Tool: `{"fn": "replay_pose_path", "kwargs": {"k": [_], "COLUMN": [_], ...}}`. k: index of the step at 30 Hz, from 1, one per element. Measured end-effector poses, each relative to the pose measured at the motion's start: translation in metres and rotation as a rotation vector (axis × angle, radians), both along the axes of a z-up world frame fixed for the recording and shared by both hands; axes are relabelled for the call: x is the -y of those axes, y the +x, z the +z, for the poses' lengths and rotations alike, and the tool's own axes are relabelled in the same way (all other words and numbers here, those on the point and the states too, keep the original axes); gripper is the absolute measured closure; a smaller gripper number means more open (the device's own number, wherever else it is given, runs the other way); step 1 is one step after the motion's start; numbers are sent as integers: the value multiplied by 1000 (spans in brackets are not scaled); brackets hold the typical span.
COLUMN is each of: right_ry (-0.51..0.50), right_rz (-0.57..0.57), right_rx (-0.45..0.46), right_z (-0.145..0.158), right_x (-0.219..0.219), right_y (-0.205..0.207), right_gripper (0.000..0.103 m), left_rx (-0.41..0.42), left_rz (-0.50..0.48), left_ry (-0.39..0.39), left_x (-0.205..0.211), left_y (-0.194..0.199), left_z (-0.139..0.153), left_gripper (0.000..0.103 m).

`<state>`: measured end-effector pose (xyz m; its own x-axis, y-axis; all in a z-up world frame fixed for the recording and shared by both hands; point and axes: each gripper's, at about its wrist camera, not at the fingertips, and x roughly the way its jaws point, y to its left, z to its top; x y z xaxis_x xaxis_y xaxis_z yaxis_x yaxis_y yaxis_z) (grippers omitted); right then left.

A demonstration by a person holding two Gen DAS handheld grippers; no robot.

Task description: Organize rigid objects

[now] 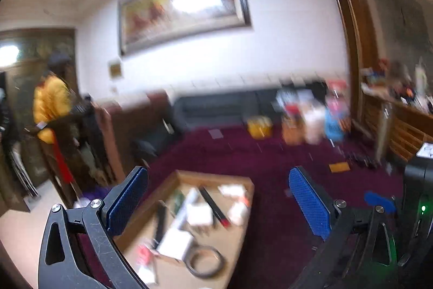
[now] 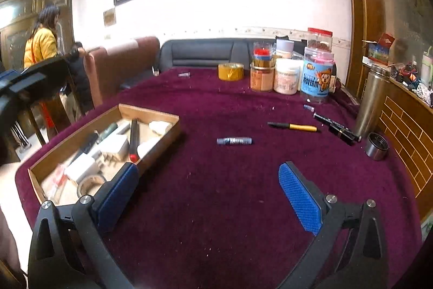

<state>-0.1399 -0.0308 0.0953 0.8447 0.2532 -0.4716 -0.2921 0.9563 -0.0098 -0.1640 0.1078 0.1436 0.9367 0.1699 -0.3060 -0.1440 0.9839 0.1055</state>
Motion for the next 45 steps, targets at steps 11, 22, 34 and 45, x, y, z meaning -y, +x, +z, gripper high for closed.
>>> {"fn": "replay_pose_path", "kwargs": {"k": [11,22,34,45], "right_ry": [-52,-174,-214,-272], "right_rz": [-37,37,49,54], "right_rx": [22,-17,-53,-65], "right_z": [-8,-22,-29,-30], "right_x": [-9,-49,-65,-78], "right_y": [-5,-12,-14,-11], "right_gripper": [0,0,0,0], "left_rx": [-222,-337,-387,-404], "left_rz": [33,231,253,252], "left_ry": [-194,-179,-240,-273], "left_x": [-29,-54,-81,-93], "left_y": [21,26,27,23], "left_z": [-25,-60,-75,-77], "left_gripper": [1,1,1,1]}}
